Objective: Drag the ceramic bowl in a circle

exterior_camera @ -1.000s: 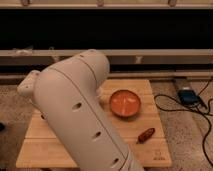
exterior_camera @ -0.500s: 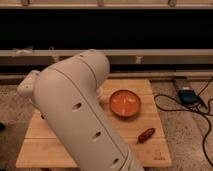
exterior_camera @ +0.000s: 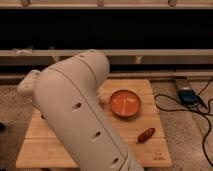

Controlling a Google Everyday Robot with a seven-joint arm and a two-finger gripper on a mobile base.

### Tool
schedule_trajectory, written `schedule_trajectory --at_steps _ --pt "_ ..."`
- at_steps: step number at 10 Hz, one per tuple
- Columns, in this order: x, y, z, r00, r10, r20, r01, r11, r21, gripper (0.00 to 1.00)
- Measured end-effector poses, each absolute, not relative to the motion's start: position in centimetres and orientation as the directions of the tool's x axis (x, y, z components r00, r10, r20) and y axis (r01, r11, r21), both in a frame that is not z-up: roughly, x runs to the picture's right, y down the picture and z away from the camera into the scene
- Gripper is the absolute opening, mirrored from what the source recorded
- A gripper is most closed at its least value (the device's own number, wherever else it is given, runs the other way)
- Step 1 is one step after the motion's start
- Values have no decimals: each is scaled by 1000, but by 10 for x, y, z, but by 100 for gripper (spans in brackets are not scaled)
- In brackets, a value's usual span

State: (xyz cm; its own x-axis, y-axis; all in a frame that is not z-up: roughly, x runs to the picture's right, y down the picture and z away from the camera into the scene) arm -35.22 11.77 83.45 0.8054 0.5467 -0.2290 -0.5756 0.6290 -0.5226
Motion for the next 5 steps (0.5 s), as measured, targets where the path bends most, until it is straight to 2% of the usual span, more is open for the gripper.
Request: schedule_trajectory --at_steps 3,5 --pt "-343 76 854 824 519 -226 -549 638 -539 2" --pt "-325 36 880 826 509 -241 -549 631 -547 2"
